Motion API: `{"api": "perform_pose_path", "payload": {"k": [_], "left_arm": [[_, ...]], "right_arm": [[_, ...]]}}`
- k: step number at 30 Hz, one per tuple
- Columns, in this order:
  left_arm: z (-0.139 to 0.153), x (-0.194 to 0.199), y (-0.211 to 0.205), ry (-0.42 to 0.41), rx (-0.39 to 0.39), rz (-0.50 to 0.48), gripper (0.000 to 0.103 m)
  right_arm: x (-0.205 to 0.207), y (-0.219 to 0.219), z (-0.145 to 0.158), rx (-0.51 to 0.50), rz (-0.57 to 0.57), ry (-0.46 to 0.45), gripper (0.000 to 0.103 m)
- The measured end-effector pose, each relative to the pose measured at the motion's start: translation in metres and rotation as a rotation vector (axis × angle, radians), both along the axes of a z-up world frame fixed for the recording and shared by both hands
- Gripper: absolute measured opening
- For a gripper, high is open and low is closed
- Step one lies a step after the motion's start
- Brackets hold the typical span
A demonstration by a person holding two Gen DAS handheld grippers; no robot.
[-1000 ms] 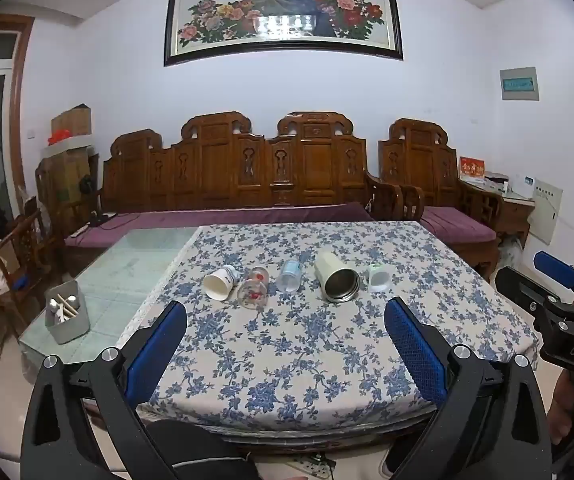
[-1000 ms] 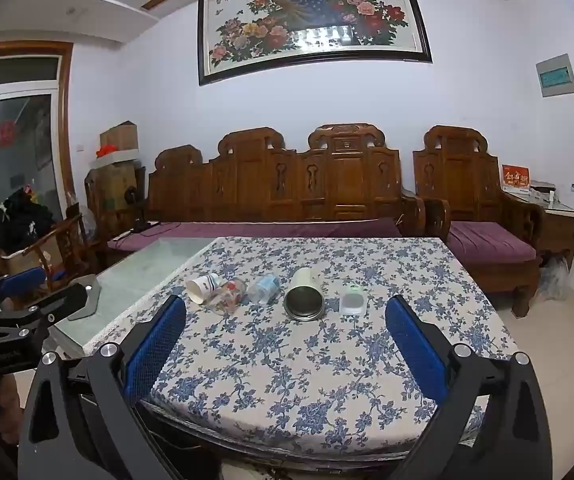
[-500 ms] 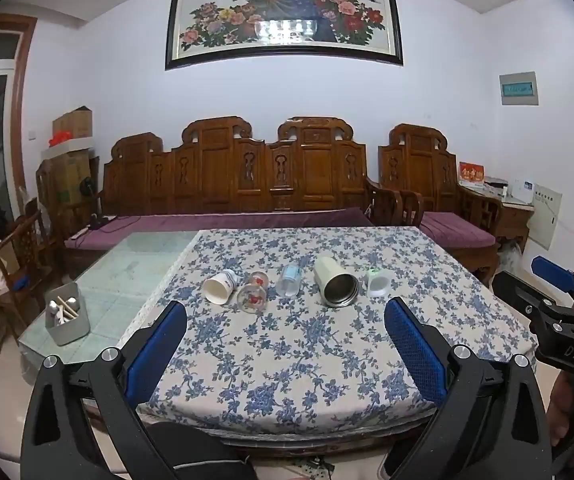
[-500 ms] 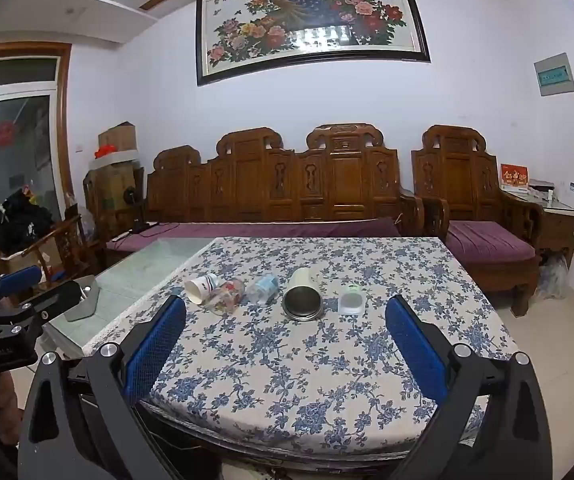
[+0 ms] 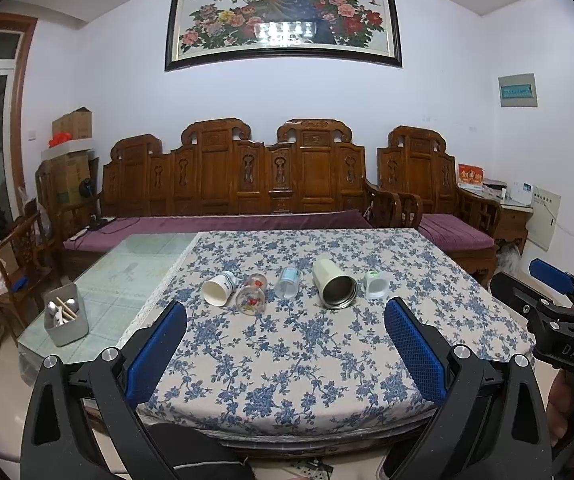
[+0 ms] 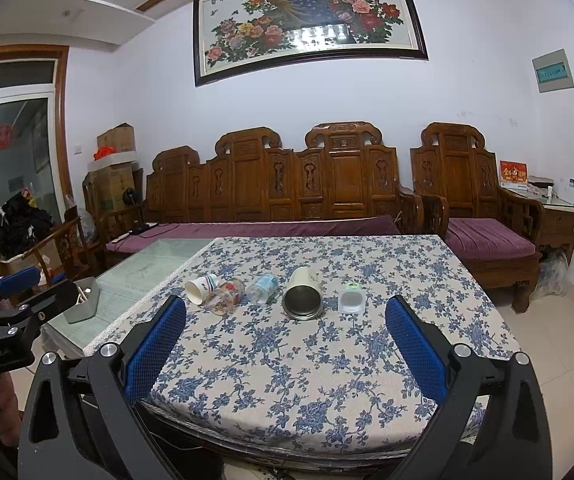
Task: Flip cup upside down
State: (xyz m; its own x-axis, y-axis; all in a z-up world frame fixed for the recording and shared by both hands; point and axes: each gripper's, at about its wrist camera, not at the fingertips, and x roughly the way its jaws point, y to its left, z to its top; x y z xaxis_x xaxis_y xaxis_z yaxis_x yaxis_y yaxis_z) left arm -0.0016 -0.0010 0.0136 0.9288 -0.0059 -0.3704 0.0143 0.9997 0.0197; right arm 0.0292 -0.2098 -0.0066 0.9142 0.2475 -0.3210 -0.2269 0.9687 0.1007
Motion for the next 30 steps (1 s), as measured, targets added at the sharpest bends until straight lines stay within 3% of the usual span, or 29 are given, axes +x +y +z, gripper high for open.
{"api": "perform_pose_path", "payload": {"k": [30], "left_arm": [[-0.0007,0.0007,-0.0026,-0.005,-0.002,-0.004,0.095]], "right_arm": [[0.0029,-0.0027,-0.0012,0.010,-0.003,0.001,0.101]]}}
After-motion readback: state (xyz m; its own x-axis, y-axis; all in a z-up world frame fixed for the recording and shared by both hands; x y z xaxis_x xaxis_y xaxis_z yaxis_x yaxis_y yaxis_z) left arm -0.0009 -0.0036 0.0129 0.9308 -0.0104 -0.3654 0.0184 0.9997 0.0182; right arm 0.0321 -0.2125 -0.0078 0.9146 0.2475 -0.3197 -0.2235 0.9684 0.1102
